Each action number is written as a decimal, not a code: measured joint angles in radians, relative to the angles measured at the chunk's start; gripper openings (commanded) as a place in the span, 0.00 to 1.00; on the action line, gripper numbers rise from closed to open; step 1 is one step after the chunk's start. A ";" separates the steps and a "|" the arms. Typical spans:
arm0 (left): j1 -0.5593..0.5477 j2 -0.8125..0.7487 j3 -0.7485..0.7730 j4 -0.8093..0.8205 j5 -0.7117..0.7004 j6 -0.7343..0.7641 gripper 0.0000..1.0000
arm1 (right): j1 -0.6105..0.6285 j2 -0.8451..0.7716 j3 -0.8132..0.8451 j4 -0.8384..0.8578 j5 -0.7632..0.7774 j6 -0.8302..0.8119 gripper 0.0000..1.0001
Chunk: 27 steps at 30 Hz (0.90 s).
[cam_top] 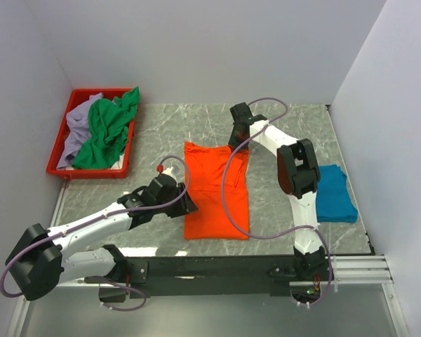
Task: Fold and stack the t-shirts
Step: Fold the tshirt
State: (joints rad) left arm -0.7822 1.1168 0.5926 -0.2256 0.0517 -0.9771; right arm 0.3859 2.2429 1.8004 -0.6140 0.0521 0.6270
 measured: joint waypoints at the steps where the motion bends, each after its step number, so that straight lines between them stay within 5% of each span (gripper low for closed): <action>1: 0.000 0.000 0.000 0.000 0.001 0.000 0.41 | 0.001 0.000 0.000 0.000 0.000 0.000 0.06; 7: 0.002 0.001 0.000 0.004 0.004 0.000 0.40 | 0.011 -0.002 -0.002 0.004 0.000 0.004 0.00; 10: 0.003 0.001 0.000 0.004 0.004 0.000 0.40 | 0.018 -0.002 -0.002 0.006 0.001 0.007 0.21; 14: 0.004 0.000 0.000 0.004 0.004 0.000 0.40 | 0.022 -0.002 -0.002 0.001 0.010 0.011 0.34; 22: 0.005 0.001 -0.015 0.006 0.004 0.000 0.39 | 0.022 -0.002 -0.006 0.001 0.021 0.037 0.42; 27: 0.008 0.003 -0.016 0.012 0.004 0.000 0.39 | 0.022 -0.002 -0.006 0.002 0.027 0.048 0.38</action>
State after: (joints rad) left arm -0.7742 1.1194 0.5762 -0.2134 0.0559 -0.9768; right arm 0.4080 2.2410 1.7947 -0.6125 0.0788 0.6750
